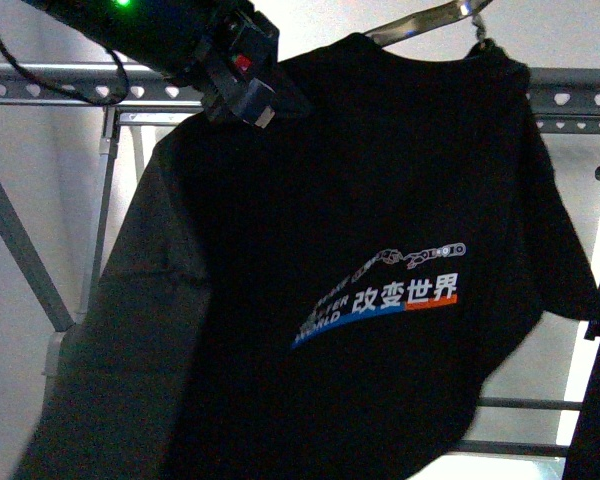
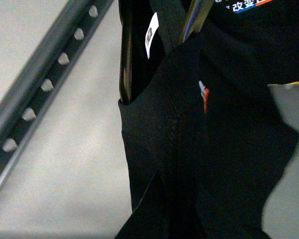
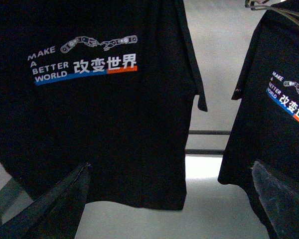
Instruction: Hang clothes on hanger
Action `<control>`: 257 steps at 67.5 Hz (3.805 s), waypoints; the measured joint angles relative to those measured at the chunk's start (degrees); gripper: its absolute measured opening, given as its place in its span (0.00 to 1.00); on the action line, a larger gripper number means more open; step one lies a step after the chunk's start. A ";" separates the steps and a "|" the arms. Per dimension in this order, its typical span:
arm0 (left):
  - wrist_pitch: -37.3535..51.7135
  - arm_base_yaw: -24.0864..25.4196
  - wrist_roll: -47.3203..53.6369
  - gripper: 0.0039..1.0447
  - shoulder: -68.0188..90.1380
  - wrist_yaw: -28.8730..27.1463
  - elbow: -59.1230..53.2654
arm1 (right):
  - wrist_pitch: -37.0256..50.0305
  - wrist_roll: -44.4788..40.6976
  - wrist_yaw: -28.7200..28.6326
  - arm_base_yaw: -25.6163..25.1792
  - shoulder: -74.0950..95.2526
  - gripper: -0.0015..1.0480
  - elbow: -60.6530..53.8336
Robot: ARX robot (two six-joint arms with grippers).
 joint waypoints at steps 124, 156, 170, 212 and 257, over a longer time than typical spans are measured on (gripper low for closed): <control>11.43 -3.23 18.43 0.04 1.97 5.46 -6.01 | 6.80 -81.83 -47.91 -22.84 76.00 0.93 59.63; 11.43 -3.23 18.45 0.04 1.97 5.42 -6.01 | -10.71 -104.59 -47.25 -18.86 85.26 0.93 75.91; 11.43 -3.23 18.45 0.04 1.97 5.44 -6.01 | -12.96 -103.82 -45.94 -17.84 88.04 0.93 81.72; 11.43 -3.23 18.45 0.04 1.97 5.33 -6.01 | -5.42 -95.23 -40.44 -15.91 98.23 0.74 89.70; 11.63 -3.23 18.45 0.51 1.33 5.57 -6.01 | -7.34 -94.92 -40.89 -17.31 97.24 0.09 87.41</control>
